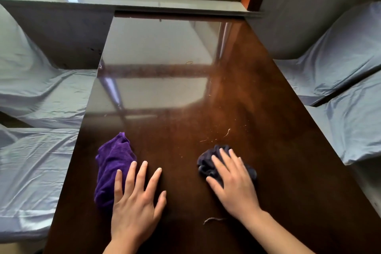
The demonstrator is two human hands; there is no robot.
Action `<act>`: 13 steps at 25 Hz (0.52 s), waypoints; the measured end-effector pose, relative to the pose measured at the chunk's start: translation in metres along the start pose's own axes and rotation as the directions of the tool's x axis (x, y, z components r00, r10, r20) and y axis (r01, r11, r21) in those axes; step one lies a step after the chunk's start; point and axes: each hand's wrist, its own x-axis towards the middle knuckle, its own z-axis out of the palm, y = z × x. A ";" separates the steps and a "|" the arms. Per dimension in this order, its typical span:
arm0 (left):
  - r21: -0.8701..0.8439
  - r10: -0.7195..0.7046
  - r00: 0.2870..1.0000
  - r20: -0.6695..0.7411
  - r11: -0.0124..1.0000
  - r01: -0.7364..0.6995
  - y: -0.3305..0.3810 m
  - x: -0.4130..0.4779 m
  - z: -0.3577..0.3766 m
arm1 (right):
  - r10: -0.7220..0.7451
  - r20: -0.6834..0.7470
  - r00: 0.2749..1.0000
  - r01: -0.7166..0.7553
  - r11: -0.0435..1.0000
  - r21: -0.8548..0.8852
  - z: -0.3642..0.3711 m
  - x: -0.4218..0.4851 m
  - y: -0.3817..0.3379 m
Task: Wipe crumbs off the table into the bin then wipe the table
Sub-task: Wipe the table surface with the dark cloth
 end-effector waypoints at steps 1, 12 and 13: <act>0.006 -0.004 1.000 0.003 1.000 0.004 0.000 0.003 0.000 | -0.056 0.020 0.998 0.056 0.998 -0.001 0.000 -0.011 -0.002; 0.052 -0.069 0.997 -0.037 0.996 0.070 -0.007 0.030 0.013 | 0.425 -0.136 0.895 -0.413 0.904 0.111 -0.035 0.043 0.101; 0.054 -0.069 0.997 -0.040 0.996 0.072 -0.008 0.030 0.014 | 0.459 -0.156 0.875 -0.440 0.887 0.142 -0.036 0.059 0.104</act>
